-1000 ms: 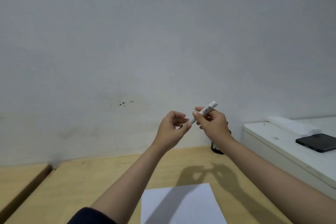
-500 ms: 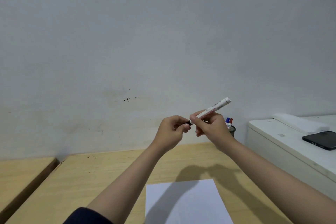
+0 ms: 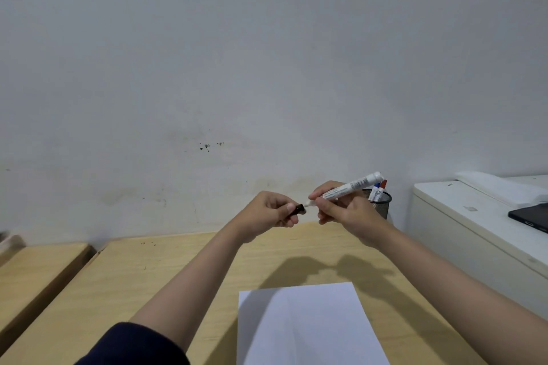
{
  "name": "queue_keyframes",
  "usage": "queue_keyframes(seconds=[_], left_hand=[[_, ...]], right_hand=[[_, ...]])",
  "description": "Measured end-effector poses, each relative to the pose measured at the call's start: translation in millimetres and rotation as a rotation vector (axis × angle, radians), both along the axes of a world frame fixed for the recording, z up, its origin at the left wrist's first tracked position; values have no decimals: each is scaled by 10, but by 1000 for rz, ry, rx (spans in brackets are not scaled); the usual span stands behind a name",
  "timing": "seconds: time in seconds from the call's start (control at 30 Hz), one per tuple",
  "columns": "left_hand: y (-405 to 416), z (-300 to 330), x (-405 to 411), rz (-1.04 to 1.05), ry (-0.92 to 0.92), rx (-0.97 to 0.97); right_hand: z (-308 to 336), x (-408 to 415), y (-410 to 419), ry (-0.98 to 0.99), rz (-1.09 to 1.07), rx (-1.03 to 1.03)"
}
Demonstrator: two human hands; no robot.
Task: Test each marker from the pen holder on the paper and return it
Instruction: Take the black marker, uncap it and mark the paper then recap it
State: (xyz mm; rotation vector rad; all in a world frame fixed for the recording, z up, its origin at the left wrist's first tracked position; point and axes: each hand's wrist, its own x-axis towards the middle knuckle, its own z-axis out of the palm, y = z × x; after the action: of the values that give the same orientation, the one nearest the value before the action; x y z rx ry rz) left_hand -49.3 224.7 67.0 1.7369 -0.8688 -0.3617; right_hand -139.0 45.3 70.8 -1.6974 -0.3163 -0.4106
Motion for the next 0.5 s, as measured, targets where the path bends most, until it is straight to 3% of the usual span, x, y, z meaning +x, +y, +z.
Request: queue_keyframes(seconds=[0.23,0.37,0.5], left_hand=[[101,-339,353,327,-310,602],[30,-610,398,304,-357,755],[10,-891,450,291,-330,751]], right_hand=[[-199,79,-117,52,-61,10],[-419,141,-80,98,-82,21],[-581,139,-31,129,-99,32]])
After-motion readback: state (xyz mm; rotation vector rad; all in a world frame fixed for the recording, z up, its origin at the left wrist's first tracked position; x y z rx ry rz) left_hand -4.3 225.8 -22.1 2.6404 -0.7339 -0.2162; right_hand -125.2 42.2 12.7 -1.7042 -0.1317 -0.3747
